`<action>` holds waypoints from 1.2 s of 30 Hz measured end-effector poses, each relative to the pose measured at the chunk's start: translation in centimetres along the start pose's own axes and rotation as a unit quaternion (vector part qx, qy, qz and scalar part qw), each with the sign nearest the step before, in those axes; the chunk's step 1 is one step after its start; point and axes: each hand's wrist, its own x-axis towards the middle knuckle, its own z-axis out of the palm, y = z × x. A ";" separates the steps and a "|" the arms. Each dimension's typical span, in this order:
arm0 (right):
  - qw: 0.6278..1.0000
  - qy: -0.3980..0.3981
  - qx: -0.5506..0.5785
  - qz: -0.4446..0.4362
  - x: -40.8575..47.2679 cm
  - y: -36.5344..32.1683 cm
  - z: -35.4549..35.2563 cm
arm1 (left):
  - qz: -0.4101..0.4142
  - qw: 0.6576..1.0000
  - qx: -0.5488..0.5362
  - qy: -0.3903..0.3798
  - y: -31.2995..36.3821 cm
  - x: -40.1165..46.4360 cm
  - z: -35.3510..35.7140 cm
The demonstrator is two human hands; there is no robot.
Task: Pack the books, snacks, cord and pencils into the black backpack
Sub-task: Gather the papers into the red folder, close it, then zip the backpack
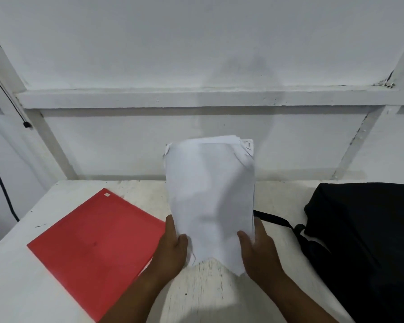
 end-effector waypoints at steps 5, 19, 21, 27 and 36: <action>0.993 -0.027 0.015 0.115 0.6 1.2 -1.4 | -0.076 0.995 0.036 -0.047 -0.1 -0.5 -0.9; 0.955 -0.029 -0.270 0.120 -0.8 3.2 -1.0 | 0.054 0.953 0.296 0.029 -2.2 -1.7 -0.7; 0.944 -0.005 -0.318 0.091 -1.1 3.1 -0.7 | 0.088 0.934 0.337 0.078 -2.8 -1.7 -2.3; 0.970 0.063 -0.226 -0.062 -1.8 0.3 3.8 | -0.044 0.866 0.496 0.043 -6.1 -1.7 -7.5; 0.985 -0.027 -0.079 -0.152 -2.5 -6.2 14.8 | 0.082 0.960 0.257 0.068 -3.7 -3.0 -16.5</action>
